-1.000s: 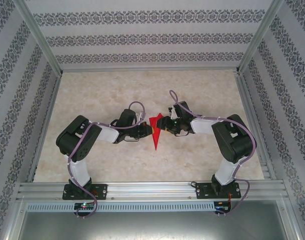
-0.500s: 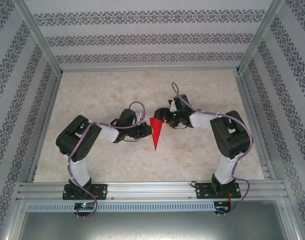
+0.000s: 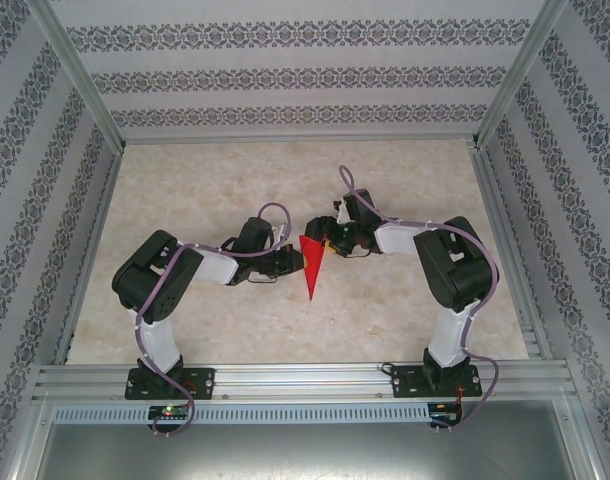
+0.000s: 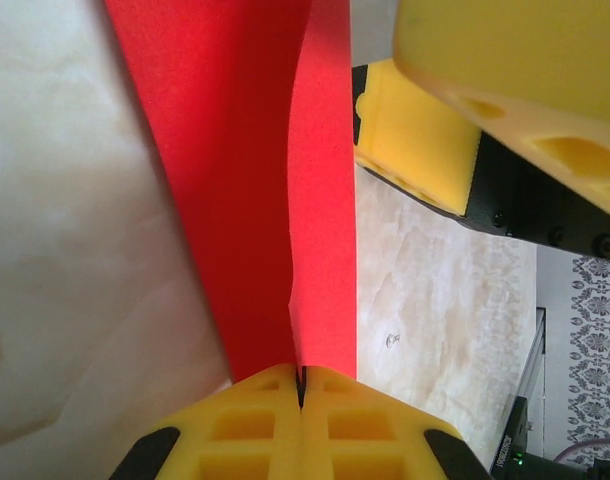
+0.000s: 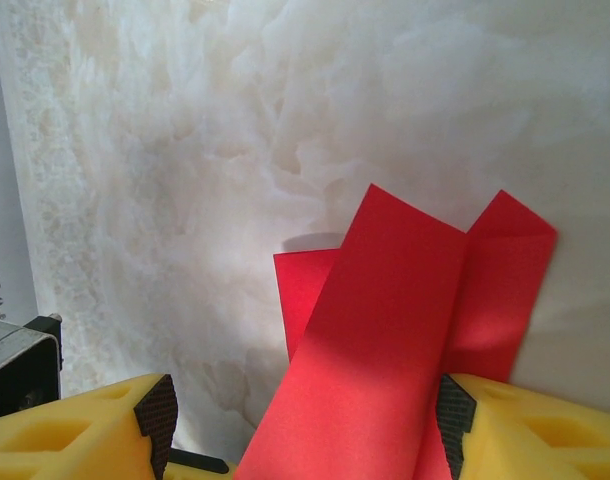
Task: Fold a paper plane with a square sheet of paper (fold left side to right side)
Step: Fold the wing for the fifth time at the center of the table.
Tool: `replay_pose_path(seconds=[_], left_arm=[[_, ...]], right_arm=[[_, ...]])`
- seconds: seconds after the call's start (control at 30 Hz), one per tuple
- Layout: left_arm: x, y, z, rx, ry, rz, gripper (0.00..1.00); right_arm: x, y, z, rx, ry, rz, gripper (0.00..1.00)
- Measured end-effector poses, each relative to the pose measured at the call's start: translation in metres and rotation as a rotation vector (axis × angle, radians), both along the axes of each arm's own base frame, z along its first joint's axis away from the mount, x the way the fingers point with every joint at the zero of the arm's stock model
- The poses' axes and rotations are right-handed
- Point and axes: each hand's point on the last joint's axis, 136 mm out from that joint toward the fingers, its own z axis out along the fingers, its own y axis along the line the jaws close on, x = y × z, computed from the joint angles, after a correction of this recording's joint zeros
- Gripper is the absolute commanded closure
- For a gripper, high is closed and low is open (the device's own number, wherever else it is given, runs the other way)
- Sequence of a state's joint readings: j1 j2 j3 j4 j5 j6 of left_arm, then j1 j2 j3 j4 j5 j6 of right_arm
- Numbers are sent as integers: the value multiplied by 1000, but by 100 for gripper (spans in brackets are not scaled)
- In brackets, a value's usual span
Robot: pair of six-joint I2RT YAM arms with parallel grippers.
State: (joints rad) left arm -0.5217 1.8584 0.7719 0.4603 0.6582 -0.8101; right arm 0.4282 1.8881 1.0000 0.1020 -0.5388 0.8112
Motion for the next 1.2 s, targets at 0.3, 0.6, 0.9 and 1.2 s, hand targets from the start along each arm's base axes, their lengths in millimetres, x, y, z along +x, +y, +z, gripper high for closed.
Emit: replay_pose_path(seconds=[0.3, 0.6, 0.9, 1.2], left_arm=[[4, -2, -7, 12, -1, -10, 100], [4, -2, -11, 16, 7, -11, 100], [4, -2, -11, 15, 9, -13, 100], [4, -2, -11, 14, 10, -13, 100]], right_arm=[[-1, 1, -3, -41, 12, 19, 29], [-2, 2, -3, -56, 0, 36, 28], [-4, -16, 15, -87, -19, 3, 29], [-10, -22, 37, -88, -70, -2, 85]])
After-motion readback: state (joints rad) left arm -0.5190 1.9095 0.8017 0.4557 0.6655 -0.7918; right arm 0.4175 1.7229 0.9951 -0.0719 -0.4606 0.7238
